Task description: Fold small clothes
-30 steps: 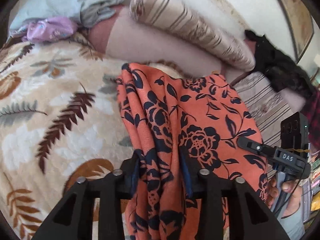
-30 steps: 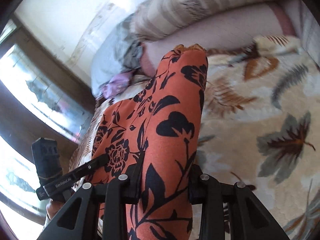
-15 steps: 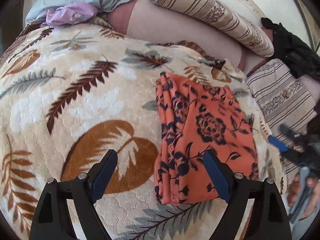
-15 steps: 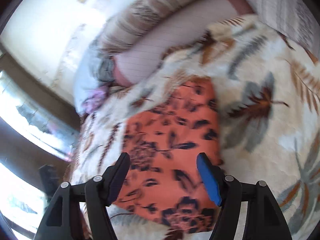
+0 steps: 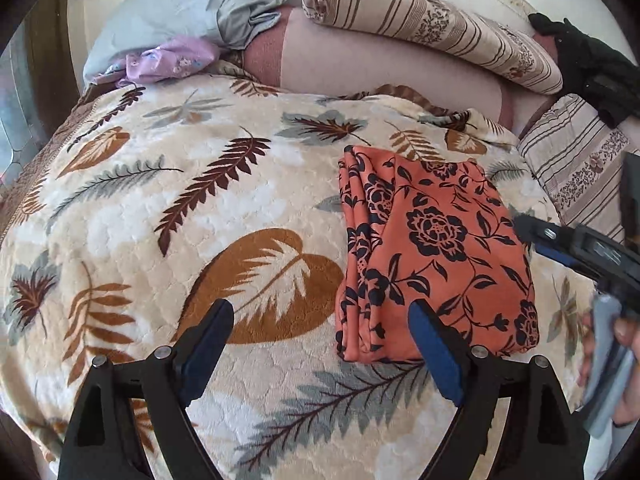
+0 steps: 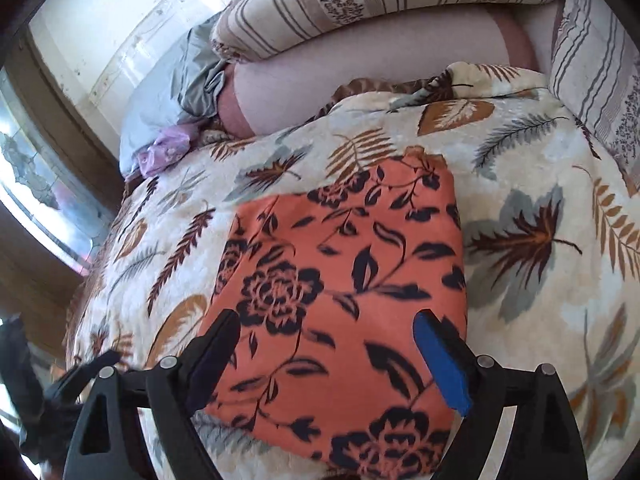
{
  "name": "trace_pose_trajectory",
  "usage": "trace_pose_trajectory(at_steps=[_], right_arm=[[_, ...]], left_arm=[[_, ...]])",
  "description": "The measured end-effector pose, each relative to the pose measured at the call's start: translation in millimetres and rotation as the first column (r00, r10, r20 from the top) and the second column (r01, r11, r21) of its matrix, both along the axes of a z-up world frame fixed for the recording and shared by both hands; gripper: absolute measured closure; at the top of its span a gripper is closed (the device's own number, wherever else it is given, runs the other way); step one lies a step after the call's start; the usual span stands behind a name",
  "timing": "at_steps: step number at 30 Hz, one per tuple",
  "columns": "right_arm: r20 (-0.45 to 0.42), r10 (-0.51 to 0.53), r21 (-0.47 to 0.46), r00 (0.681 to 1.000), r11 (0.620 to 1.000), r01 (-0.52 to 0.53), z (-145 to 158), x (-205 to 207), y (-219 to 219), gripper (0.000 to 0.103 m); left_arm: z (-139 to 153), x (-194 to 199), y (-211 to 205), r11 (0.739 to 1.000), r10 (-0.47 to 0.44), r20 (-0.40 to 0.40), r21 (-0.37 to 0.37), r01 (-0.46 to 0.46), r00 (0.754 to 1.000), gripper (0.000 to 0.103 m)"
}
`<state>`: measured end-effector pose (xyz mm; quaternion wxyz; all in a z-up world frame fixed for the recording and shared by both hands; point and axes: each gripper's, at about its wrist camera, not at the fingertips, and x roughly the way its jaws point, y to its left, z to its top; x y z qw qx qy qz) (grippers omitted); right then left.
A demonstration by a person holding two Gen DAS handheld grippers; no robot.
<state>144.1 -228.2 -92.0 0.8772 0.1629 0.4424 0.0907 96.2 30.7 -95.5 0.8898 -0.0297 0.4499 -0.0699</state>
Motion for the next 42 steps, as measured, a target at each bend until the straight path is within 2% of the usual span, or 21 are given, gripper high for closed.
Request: trace_pose_trajectory(at_steps=[2,3,4,5,7,9,12,13,14,18,20,22,26,28,29,31,34,36,39,42], right_arm=[[-0.028,-0.026,-0.004,0.999,1.0,0.026,-12.9,19.1,-0.8,0.011],[-0.072,-0.04,-0.012,0.997,0.999,0.039,-26.4,31.6,-1.7,0.011],[-0.153,-0.045,-0.008,0.987,0.999,0.044,-46.2,45.0,-2.6,0.009],[-0.2,-0.047,-0.022,0.979,0.999,0.044,-53.4,50.0,-2.2,0.008],[-0.177,-0.042,-0.046,0.983,0.998,0.035,-40.7,49.2,3.9,0.008],[-0.137,0.007,0.02,0.991,1.0,-0.005,-20.0,35.4,7.8,0.009],[-0.061,0.037,-0.023,0.997,0.999,-0.038,6.3,-0.6,12.6,0.007],[-0.041,0.044,-0.042,0.998,0.998,-0.046,11.1,-13.4,12.8,0.0],[-0.027,0.048,-0.071,0.999,0.996,-0.05,13.8,-28.1,13.1,0.0],[-0.092,0.06,-0.192,0.994,0.978,-0.077,-5.8,-83.7,14.4,0.0],[-0.136,0.054,-0.17,0.989,0.982,-0.077,-24.6,-114.8,14.7,0.0],[-0.175,0.032,-0.144,0.984,0.988,-0.057,-44.1,-147.8,15.8,0.0],[-0.192,-0.063,-0.098,0.979,0.994,0.044,-70.5,-215.9,24.7,0.0],[-0.188,-0.049,-0.074,0.981,0.997,0.035,-76.6,-233.3,29.5,0.0],[-0.186,-0.042,-0.092,0.982,0.995,0.025,-77.3,-236.3,31.8,0.0],[-0.173,-0.063,-0.145,0.983,0.989,0.038,-70.2,-232.1,28.3,0.0],[-0.053,-0.119,-0.228,0.991,0.968,0.104,-32.6,-218.7,16.1,0.0],[0.031,-0.164,-0.293,0.986,0.942,0.166,0.9,-207.8,8.7,0.0],[0.161,-0.155,-0.309,0.975,0.93,0.199,43.3,-200.6,4.6,0.0],[0.166,-0.122,-0.347,0.979,0.922,0.174,50.6,-191.6,10.4,0.0]], left_arm=[[7.0,-11.5,1.9,1.0,0.004,0.019,0.026,-0.005,1.0,0.014],[9.9,-19.1,2.2,0.999,0.008,0.024,0.039,-0.009,1.0,0.014],[12.4,-22.3,3.5,0.999,0.008,0.028,0.045,-0.009,1.0,0.014],[14.2,-23.9,4.1,0.999,0.007,0.03,0.046,-0.009,1.0,0.014],[17.9,-28.6,6.6,0.998,0.009,0.036,0.054,-0.011,0.999,0.014],[21.0,-32.8,8.5,0.998,0.02,0.061,0.063,-0.024,0.998,0.014],[24.1,-36.3,8.9,0.997,0.034,0.071,0.062,-0.038,0.997,0.014],[25.0,-38.6,8.7,0.997,0.035,0.076,0.06,-0.039,0.997,0.014],[25.9,-41.8,7.9,0.997,0.039,0.081,0.064,-0.044,0.996,0.014],[28.0,-55.3,4.9,0.997,0.037,0.108,0.057,-0.043,0.993,0.011],[25.3,-61.8,4.0,0.997,0.034,0.109,0.061,-0.041,0.993,0.007],[15.8,-69.1,2.2,0.993,0.044,0.096,0.108,-0.054,0.994,0.007],[-17.3,-89.4,6.7,0.995,0.049,0.002,0.082,-0.05,0.999,0.007],[-31.5,-99.4,4.8,0.995,0.039,-0.039,0.098,-0.035,0.998,0.007],[-35.5,-103.3,2.0,0.994,0.024,-0.056,0.111,-0.017,0.998,0.007],[-33.9,-108.8,-3.9,0.991,0.004,-0.056,0.13,0.004,0.998,0.007],[-7.6,-108.5,-9.7,0.993,0.009,-0.01,0.119,-0.007,1.0,0.007],[17.6,-105.5,-17.0,0.991,0.019,0.042,0.132,-0.024,0.999,0.007],[48.7,-100.9,-30.9,0.985,0.021,0.116,0.166,-0.04,0.993,0.007],[62.0,-98.6,-41.8,0.984,0.011,0.15,0.174,-0.037,0.989,0.007]])
